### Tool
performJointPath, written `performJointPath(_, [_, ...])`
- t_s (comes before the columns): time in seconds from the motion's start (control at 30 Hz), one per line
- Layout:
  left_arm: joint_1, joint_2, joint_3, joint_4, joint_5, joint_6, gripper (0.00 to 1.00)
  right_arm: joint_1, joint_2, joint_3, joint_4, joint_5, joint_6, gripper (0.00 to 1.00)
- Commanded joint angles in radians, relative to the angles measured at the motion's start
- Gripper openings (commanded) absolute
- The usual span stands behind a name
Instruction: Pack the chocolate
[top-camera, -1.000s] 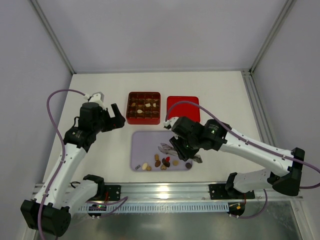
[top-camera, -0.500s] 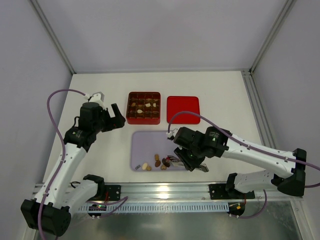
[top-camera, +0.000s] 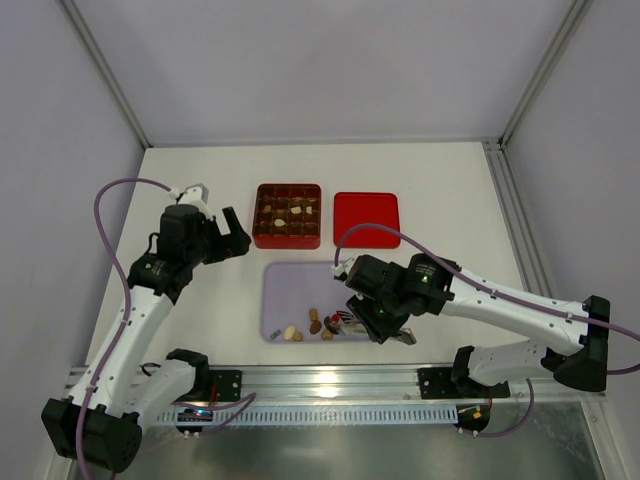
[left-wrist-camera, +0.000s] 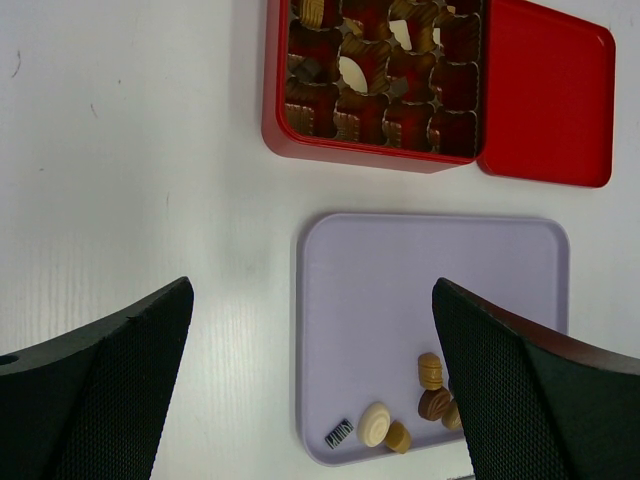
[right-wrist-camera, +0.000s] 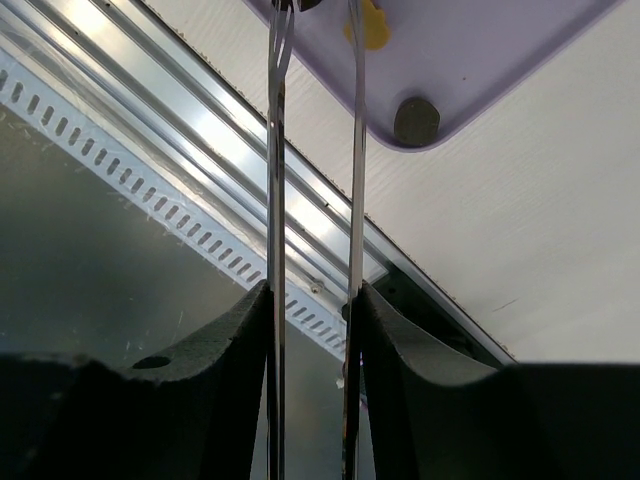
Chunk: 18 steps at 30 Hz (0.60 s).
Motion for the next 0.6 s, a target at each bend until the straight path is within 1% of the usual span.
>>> performJointPath(0.0, [0.005,0.004,0.022,0.013,-0.005,0.003,1.00,0.009,-0.003,0.006,0.024,-0.009,0.014,0.41])
performJointPath(0.03, [0.005,0.004,0.021,0.013,-0.005,0.003,1.00,0.009,0.001,0.002,0.028,-0.007,0.014,0.41])
performJointPath(0.07, [0.005,0.004,0.022,0.013,-0.005,0.002,1.00,0.011,0.002,0.000,0.030,-0.040,0.014,0.41])
performJointPath(0.57, [0.005,-0.001,0.021,0.013,-0.007,0.003,1.00,0.012,0.045,-0.038,0.082,-0.024,0.013,0.40])
